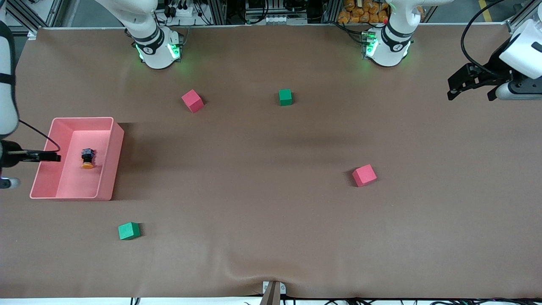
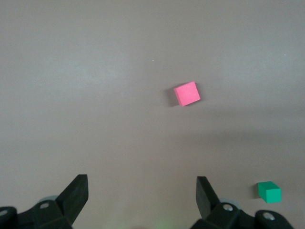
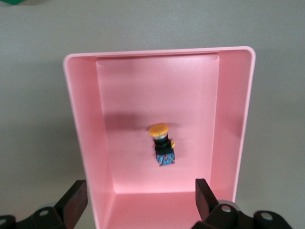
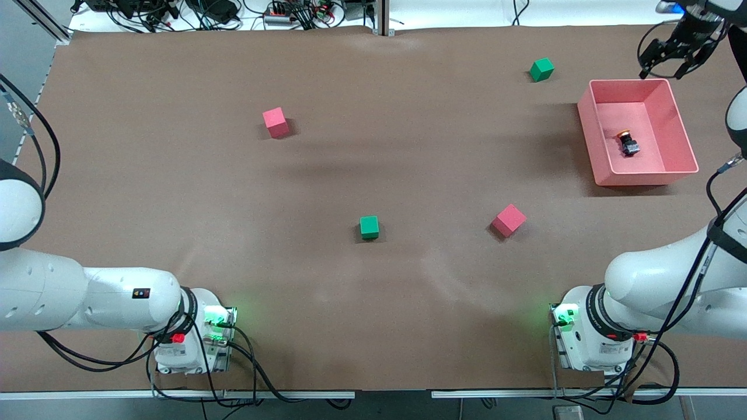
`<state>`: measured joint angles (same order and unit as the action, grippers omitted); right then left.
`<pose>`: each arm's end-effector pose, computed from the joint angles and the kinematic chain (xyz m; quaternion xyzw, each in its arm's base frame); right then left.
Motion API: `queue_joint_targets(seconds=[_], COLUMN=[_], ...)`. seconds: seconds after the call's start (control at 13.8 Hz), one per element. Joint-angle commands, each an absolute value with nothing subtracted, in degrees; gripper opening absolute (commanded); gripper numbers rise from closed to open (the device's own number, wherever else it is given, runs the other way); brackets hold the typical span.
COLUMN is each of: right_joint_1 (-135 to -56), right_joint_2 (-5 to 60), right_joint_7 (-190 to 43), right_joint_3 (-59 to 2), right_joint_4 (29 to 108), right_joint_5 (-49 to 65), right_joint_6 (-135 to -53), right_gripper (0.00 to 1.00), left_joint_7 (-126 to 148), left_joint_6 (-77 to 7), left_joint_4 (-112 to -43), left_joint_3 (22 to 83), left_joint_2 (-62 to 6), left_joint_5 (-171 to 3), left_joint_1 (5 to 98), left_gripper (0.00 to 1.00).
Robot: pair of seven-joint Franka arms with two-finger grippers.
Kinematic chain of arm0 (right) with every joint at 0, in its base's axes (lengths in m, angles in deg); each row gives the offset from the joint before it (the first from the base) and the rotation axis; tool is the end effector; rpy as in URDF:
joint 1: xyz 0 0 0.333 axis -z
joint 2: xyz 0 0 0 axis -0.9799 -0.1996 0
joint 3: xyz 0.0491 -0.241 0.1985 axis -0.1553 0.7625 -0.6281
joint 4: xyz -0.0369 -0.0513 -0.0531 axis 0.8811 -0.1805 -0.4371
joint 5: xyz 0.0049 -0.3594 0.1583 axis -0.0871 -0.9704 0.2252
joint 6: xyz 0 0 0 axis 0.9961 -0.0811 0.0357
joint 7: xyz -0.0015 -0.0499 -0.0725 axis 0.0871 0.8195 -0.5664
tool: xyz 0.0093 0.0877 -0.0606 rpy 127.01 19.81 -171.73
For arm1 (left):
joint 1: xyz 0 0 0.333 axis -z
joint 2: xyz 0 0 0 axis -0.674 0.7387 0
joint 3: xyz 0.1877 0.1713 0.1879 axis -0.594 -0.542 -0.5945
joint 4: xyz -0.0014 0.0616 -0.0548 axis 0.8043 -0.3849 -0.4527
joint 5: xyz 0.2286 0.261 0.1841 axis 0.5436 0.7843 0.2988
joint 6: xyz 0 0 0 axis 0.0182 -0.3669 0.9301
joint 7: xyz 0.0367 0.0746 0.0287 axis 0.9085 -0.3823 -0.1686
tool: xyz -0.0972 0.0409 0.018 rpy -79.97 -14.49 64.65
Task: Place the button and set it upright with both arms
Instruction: 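Lower the right gripper into the tray and close on the button, then lift the yellow button out of the pink tray with the right gripper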
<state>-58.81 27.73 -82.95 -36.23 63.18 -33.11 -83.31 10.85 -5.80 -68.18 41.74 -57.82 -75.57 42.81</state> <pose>0.6139 -0.2041 0.3719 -0.9945 0.0123 0.1040 0.0006 0.5212 -0.0773 0.6576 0.9998 -0.0151 0.0116 0.0048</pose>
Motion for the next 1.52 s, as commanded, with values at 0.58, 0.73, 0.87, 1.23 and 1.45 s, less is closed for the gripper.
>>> queue_joint_targets(seconds=[0.58, 0.73, 0.87, 1.23, 1.45], right_joint_1=[-53.96, -53.53, -53.52, -53.26, -53.09], right_joint_2=[25.79, 24.38, 23.85, 21.13, 20.33], right_joint_7=[-93.86, -93.96, -93.96, -93.96, -93.96], right_joint_3=[-37.34, -37.34, -37.34, -37.34, -37.43], right_joint_4=[81.47, 81.65, 82.61, 83.06, 83.06], right_joint_5=[-31.83, -31.75, -31.48, -31.31, -31.31], right_joint_6=[-109.88, -110.33, -112.87, -115.61, -116.05], right_gripper=[1.00, 1.00, 1.00, 1.00, 0.93], left_joint_7=[10.52, 10.52, 10.52, 10.35, 10.35], left_joint_6=[-5.27, -5.36, -6.23, -6.50, -6.41], left_joint_4=[-66.63, -66.45, -66.45, -66.54, -66.45], left_joint_3=[42.44, 42.18, 41.91, 41.65, 41.56], left_joint_2=[-56.78, -56.69, -56.69, -57.13, -57.22], left_joint_5=[-75.59, -75.32, -75.24, -74.97, -74.97], left_joint_1=[41.85, 41.76, 41.67, 38.77, 38.25], left_gripper=[1.00, 1.00, 1.00, 1.00, 1.00])
